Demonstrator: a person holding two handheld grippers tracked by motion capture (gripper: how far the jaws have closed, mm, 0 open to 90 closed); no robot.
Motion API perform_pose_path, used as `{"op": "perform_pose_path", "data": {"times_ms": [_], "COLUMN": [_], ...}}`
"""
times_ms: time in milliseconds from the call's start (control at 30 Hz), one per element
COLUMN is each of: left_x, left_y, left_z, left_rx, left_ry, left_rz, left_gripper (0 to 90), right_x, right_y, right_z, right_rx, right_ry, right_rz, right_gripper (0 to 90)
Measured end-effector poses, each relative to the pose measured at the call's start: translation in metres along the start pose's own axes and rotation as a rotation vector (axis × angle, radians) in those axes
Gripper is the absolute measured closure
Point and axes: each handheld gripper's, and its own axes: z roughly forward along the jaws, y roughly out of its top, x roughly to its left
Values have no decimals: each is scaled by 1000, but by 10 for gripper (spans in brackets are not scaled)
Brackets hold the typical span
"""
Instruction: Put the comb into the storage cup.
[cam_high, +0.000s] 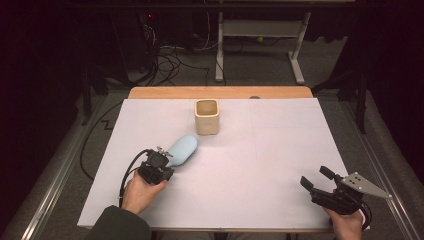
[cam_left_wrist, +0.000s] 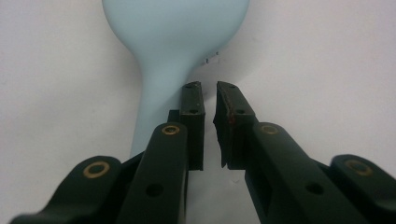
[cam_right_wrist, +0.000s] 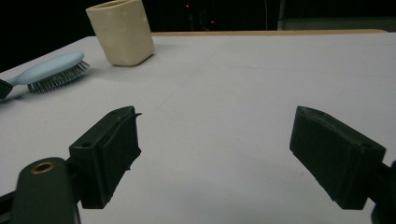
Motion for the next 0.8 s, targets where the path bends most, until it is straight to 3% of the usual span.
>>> {"op": "perform_pose_path", "data": {"times_ms": [367,600,800], "left_x": [-1,-5,-5], "left_y": [1,-1,0], "left_z": [0,-7,-15], "left_rx": [-2,-39,-83], "left_ry": [-10,-37,-32], "left_rz": [6,35,30], "left_gripper": [788,744,617], "right_x": [0,0,0], "right_y": [0,0,0], "right_z": [0,0,0], "right_rx": [0,1,2], "right_ry": [1,-1,0], "right_rz": [0,1,1], "right_gripper": [164,164,164]}}
